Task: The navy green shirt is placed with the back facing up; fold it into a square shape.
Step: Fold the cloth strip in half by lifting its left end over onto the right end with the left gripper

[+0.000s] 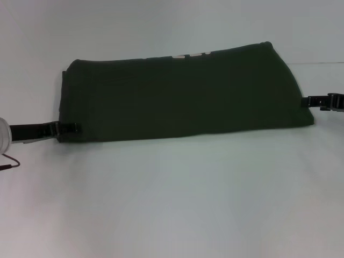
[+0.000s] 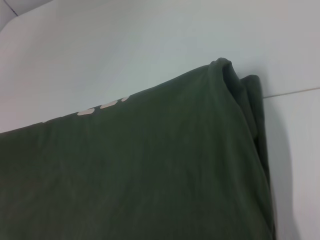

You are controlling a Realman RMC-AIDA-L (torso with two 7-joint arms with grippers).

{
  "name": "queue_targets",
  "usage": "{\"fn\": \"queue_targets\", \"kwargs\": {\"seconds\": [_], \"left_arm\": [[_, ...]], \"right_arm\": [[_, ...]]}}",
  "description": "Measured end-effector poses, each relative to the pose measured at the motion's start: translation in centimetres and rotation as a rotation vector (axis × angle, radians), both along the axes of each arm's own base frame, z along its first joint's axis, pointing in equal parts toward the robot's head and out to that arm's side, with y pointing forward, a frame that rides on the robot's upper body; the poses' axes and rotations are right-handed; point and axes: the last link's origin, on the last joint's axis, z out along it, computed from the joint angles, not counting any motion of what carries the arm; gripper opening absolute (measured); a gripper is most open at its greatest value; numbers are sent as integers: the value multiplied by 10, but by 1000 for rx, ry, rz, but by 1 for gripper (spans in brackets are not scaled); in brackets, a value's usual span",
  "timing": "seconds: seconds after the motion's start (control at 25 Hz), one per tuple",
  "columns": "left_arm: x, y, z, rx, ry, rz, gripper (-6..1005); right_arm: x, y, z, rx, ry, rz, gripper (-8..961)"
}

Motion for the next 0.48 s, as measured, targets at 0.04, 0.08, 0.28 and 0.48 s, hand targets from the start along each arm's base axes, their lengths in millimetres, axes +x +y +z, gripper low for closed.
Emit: {"fn": "queue_targets", "kwargs": {"seconds": [0.04, 0.08, 0.28, 0.48], "left_arm": [[0, 0, 0, 0, 0, 0, 829], [0, 0, 0, 0, 0, 0, 811], [-1, -1, 0, 0, 0, 2, 539], [-2, -1, 0, 4, 3, 5, 375]], "right_arm": [[0, 0, 0, 0, 0, 0, 724], [0, 0, 0, 0, 0, 0, 725], [0, 0, 0, -3, -2, 2, 725], [-1, 0, -1, -6, -4, 3, 725]]}}
